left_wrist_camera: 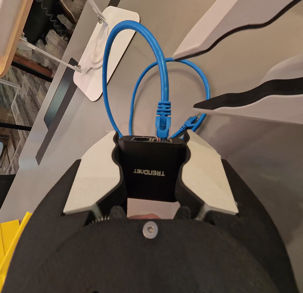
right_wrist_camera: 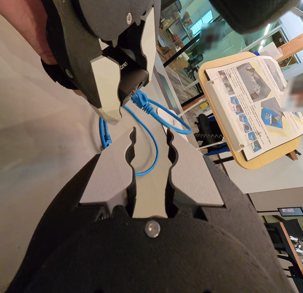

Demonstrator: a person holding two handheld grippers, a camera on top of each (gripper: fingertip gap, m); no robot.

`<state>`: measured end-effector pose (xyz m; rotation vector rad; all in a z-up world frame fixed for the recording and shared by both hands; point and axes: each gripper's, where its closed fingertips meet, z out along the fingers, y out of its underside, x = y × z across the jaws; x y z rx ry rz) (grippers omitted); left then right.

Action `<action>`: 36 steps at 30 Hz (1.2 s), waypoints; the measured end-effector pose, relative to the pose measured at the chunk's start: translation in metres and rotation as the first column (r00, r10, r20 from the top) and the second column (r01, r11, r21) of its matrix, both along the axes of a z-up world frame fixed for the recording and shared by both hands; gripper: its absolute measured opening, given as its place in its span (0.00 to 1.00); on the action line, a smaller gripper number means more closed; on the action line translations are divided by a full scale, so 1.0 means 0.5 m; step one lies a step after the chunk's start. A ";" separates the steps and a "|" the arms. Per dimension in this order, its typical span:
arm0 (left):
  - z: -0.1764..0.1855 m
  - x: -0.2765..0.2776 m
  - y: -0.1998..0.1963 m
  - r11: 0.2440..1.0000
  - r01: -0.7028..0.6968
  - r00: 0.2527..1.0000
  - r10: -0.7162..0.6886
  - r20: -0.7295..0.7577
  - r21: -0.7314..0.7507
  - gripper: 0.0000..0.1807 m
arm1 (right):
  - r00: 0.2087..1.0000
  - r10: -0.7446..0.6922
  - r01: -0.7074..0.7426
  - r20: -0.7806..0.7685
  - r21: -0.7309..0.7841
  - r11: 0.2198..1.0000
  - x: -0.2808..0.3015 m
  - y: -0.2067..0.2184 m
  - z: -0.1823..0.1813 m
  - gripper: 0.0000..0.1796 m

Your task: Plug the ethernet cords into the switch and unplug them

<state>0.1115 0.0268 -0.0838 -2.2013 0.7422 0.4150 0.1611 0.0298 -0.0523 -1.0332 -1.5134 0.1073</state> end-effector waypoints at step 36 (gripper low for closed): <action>-0.007 -0.201 0.035 0.956 -0.281 0.948 0.263 0.181 0.081 0.41 | 1.000 0.027 -0.028 -0.008 -0.063 0.998 -0.042 -0.008 0.014 0.21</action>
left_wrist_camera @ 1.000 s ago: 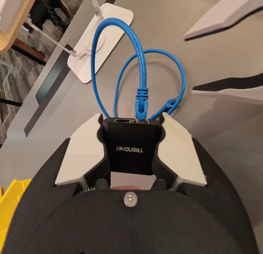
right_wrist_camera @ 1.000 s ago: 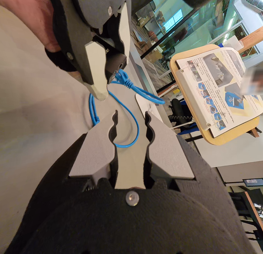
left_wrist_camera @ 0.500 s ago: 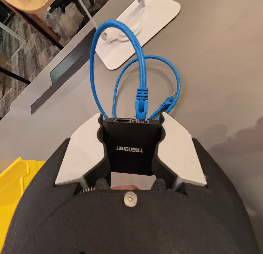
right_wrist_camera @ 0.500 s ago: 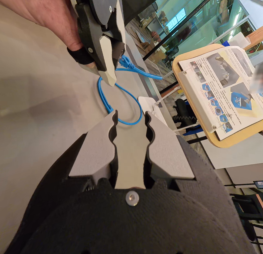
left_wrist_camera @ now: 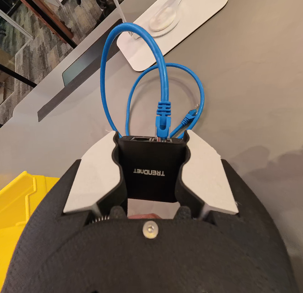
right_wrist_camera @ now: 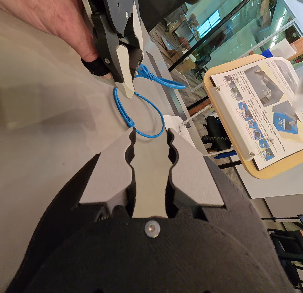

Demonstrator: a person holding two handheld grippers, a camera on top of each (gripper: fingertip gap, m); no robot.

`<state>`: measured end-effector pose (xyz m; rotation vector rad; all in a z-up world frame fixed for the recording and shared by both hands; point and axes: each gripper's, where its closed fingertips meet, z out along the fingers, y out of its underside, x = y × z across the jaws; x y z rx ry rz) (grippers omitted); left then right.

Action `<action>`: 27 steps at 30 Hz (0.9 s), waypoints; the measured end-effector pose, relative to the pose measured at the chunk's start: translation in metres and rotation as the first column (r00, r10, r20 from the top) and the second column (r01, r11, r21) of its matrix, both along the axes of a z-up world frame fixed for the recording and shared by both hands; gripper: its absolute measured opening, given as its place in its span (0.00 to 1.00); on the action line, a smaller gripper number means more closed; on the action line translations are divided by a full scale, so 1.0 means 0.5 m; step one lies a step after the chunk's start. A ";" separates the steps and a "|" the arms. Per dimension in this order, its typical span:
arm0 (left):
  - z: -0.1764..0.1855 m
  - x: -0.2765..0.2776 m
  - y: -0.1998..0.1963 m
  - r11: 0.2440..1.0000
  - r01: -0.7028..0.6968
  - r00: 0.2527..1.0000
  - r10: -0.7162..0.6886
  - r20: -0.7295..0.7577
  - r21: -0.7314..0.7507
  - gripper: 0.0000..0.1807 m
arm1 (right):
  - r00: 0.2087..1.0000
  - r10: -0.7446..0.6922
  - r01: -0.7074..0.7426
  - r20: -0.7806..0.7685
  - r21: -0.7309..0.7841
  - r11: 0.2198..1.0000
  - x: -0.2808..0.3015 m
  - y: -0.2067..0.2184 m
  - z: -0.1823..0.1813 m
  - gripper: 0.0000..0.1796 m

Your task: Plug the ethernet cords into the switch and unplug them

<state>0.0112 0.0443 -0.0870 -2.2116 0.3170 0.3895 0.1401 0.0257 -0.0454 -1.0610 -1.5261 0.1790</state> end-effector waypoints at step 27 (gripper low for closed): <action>0.013 0.013 -0.008 1.000 0.027 1.000 -0.027 0.006 0.014 0.41 | 0.986 0.092 -0.115 -0.136 -0.171 0.979 -0.023 0.002 0.038 0.17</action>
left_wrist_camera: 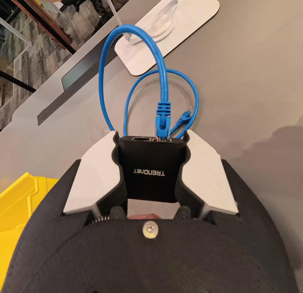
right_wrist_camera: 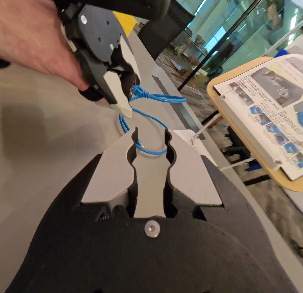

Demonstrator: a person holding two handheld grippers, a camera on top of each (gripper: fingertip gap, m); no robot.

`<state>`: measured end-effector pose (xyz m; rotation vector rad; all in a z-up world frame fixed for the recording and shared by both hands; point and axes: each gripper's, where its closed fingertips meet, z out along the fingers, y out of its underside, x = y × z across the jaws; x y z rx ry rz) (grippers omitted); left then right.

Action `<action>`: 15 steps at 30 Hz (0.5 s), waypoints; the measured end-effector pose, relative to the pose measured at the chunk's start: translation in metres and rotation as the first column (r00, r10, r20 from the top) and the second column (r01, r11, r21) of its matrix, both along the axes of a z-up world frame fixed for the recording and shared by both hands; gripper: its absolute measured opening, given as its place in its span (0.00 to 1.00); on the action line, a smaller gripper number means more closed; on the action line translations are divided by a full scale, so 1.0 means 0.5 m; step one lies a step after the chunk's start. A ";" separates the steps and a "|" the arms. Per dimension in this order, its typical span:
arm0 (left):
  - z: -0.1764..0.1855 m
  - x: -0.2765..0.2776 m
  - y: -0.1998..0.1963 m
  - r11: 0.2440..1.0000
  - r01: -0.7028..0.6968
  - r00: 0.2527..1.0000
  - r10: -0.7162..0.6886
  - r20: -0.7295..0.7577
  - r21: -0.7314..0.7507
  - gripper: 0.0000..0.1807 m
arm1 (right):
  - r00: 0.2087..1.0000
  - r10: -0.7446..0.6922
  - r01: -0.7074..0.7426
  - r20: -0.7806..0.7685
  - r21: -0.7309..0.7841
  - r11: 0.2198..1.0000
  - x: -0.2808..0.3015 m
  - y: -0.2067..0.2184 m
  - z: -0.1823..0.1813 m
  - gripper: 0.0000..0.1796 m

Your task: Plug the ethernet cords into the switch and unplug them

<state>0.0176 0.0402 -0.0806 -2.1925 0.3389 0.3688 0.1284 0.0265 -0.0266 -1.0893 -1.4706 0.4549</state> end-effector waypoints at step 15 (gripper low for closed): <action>0.030 0.040 -0.013 0.993 0.100 0.995 -0.099 -0.021 0.054 0.41 | 0.949 0.247 -0.278 -0.198 -0.895 0.350 -0.080 -0.019 -0.012 0.20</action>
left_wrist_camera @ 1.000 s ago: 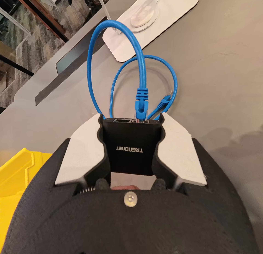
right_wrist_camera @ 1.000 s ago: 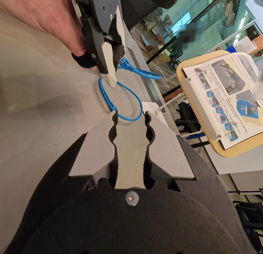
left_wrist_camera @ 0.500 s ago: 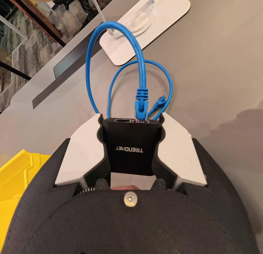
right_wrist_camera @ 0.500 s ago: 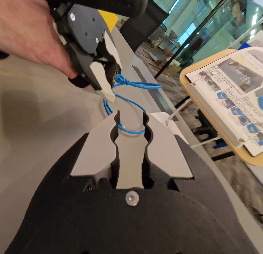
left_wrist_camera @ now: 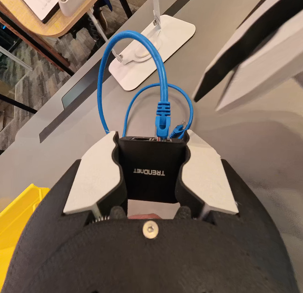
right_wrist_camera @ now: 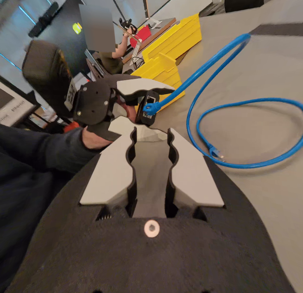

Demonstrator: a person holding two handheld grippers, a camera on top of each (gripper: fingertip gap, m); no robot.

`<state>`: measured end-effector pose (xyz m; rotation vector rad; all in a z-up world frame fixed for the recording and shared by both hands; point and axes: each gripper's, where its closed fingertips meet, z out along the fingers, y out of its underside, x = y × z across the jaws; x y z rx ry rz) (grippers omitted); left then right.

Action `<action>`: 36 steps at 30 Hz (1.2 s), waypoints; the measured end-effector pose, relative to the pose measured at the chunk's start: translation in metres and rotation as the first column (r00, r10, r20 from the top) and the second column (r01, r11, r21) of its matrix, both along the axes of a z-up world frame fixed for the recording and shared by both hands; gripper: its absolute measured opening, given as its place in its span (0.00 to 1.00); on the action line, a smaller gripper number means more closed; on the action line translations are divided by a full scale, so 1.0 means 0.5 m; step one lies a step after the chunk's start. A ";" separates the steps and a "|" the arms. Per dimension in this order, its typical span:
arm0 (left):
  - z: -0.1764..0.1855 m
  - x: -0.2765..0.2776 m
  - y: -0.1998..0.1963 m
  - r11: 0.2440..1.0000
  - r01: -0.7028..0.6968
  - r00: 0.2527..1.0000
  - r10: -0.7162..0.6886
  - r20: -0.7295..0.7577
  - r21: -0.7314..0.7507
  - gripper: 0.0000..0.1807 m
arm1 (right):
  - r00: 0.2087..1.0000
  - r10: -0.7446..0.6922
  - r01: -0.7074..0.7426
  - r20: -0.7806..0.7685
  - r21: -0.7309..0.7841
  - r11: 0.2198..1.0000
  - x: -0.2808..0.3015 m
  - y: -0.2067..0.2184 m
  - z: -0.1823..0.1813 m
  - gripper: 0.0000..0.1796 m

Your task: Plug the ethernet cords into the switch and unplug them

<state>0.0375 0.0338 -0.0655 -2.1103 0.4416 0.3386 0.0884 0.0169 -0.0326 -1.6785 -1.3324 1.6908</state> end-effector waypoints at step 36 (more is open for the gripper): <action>-0.021 0.023 0.010 1.000 0.010 0.998 -0.012 -0.066 -0.025 0.41 | 0.998 0.057 -0.046 0.022 -0.333 0.942 -0.051 -0.013 -0.019 0.10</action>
